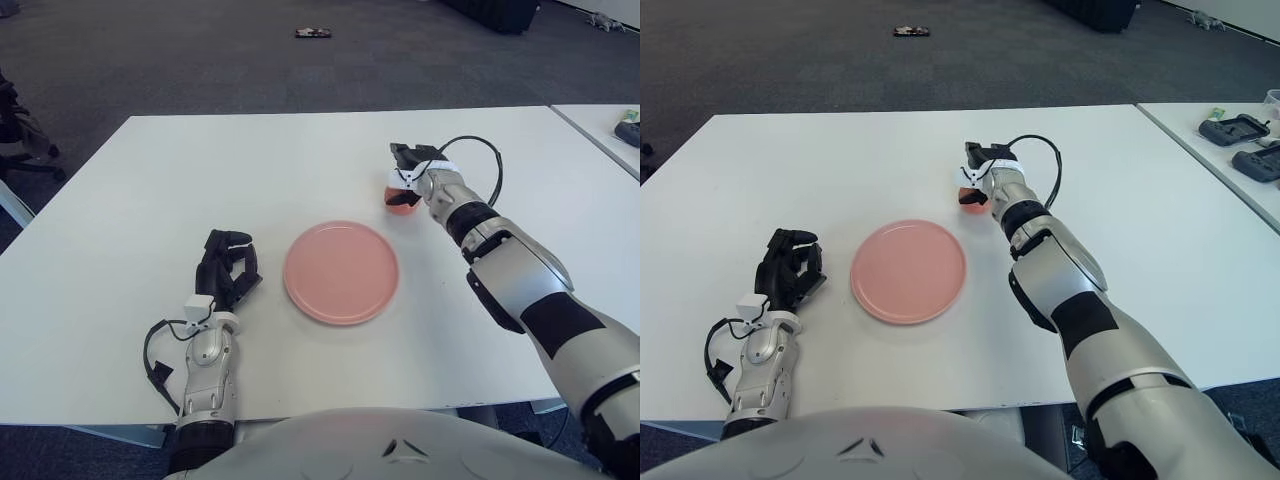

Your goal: Put the apple into the plate.

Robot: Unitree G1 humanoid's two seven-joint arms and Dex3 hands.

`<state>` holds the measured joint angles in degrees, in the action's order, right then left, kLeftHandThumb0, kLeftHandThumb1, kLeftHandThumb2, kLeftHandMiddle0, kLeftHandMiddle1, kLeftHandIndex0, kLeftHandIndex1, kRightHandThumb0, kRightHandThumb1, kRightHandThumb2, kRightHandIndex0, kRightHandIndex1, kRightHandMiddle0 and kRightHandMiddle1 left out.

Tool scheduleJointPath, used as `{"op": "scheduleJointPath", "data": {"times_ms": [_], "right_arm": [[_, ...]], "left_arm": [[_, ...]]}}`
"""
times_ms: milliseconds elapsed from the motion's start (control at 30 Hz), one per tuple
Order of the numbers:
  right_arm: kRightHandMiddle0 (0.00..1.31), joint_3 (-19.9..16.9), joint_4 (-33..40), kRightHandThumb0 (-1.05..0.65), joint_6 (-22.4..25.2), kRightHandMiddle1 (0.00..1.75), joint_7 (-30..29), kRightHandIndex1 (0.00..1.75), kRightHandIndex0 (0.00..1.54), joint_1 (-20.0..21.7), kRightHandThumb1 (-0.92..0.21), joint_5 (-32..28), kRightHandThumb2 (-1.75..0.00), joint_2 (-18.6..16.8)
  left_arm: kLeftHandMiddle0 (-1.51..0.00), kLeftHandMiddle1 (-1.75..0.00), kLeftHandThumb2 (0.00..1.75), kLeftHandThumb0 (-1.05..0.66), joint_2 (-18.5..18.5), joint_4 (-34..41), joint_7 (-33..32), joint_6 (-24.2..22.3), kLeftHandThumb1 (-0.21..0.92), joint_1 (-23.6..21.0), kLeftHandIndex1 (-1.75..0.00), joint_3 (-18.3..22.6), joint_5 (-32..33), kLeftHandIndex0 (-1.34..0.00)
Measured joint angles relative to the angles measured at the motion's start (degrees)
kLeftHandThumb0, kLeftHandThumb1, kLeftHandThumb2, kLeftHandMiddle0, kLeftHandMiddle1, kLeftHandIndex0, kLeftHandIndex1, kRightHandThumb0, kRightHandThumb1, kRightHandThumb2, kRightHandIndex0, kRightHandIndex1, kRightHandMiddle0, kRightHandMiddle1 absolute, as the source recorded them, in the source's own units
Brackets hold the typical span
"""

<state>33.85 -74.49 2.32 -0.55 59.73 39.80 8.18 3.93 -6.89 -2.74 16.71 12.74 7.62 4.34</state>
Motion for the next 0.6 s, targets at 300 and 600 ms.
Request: {"op": "scheduleJointPath", "data": {"times_ms": [300,600], "right_arm": [[0.0,0.7,-1.5,-0.93,0.7,0.0,2.3,0.0,0.0,0.0,-0.53,0.1,-0.72,-0.7],[0.0,2.1,-3.0,-0.95,1.6,0.0,5.5,0.0,0.0,-1.1,-0.58,0.6,-0.69,-0.6]], "left_arm": [[-0.81,-1.75,0.89,-0.38,0.0,0.0,0.0,0.0,0.67,0.0,-1.75,0.0,0.0,-0.35],[-0.82,-1.75,0.89,-0.39,0.0,0.4,0.0,0.0,0.66,0.3,-1.75,0.0,-0.2,-0.35]]}}
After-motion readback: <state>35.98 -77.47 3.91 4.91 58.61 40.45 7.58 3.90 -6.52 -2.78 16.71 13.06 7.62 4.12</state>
